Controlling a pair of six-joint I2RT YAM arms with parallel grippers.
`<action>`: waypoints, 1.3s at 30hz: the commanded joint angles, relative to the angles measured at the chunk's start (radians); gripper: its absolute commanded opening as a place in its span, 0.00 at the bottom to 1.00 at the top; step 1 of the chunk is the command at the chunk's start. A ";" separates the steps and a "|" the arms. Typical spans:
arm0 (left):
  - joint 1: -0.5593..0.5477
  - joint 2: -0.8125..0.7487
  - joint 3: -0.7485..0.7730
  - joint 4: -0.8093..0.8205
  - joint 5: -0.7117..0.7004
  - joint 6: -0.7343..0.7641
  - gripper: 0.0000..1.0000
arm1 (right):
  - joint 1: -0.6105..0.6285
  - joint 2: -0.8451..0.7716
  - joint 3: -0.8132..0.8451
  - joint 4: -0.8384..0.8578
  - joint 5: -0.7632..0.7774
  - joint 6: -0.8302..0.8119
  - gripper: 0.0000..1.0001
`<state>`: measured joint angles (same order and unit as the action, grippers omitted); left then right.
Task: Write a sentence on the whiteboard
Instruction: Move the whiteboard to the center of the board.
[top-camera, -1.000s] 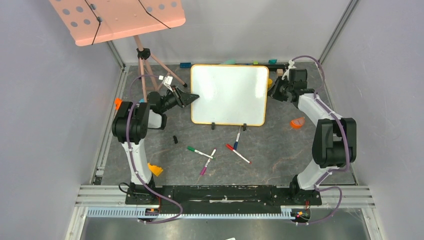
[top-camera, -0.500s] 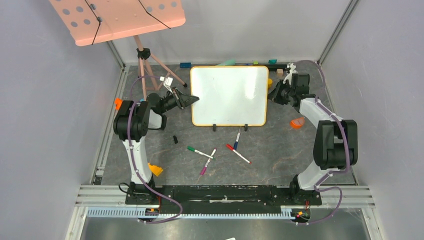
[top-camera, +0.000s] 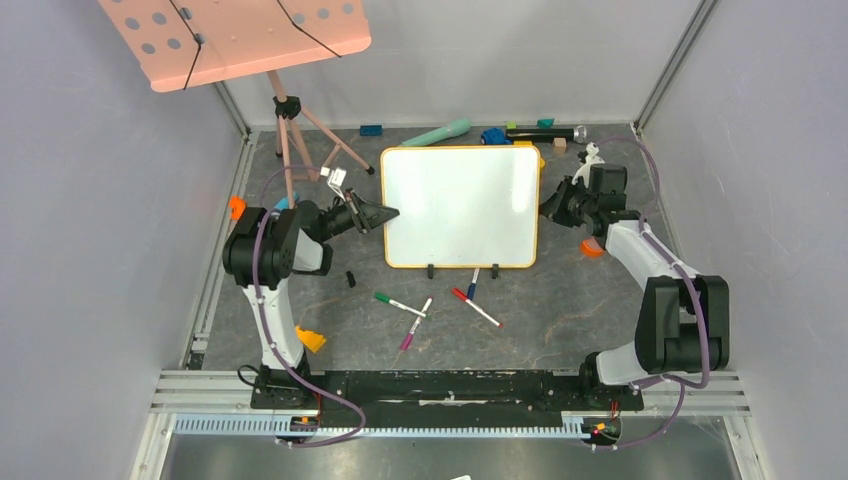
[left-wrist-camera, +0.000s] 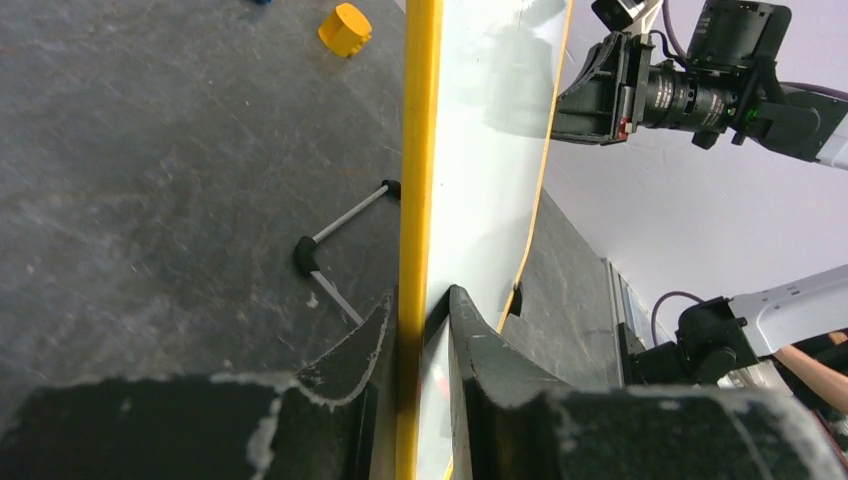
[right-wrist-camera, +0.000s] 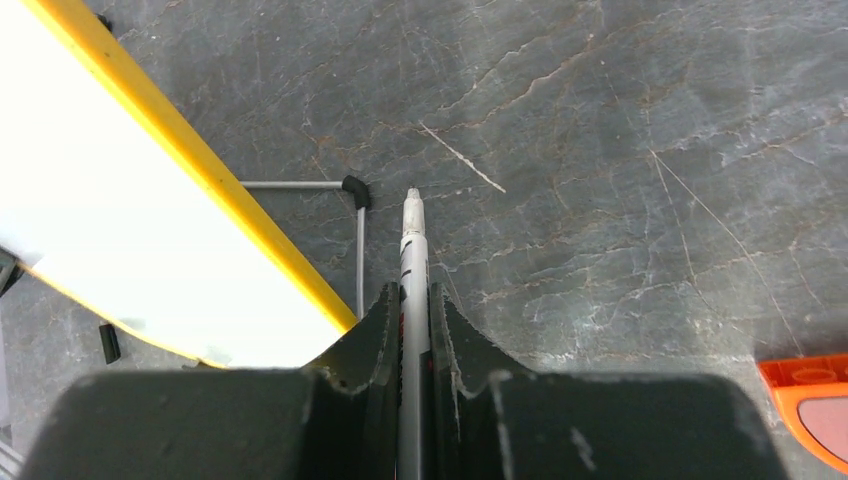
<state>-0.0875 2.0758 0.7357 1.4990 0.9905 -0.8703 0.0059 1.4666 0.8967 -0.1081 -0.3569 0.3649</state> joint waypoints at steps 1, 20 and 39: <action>-0.060 -0.100 -0.133 0.058 -0.015 0.094 0.02 | 0.024 -0.067 -0.009 -0.015 -0.047 0.015 0.00; -0.109 -0.248 -0.352 0.058 -0.156 0.133 0.45 | 0.000 -0.224 -0.066 -0.094 0.138 0.054 0.00; -0.109 -0.384 -0.403 -0.130 -0.273 0.298 1.00 | -0.067 -0.401 -0.094 -0.161 0.190 -0.017 0.00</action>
<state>-0.1951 1.7428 0.3504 1.4502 0.7506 -0.7315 -0.0566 1.1305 0.8116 -0.2718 -0.1829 0.3870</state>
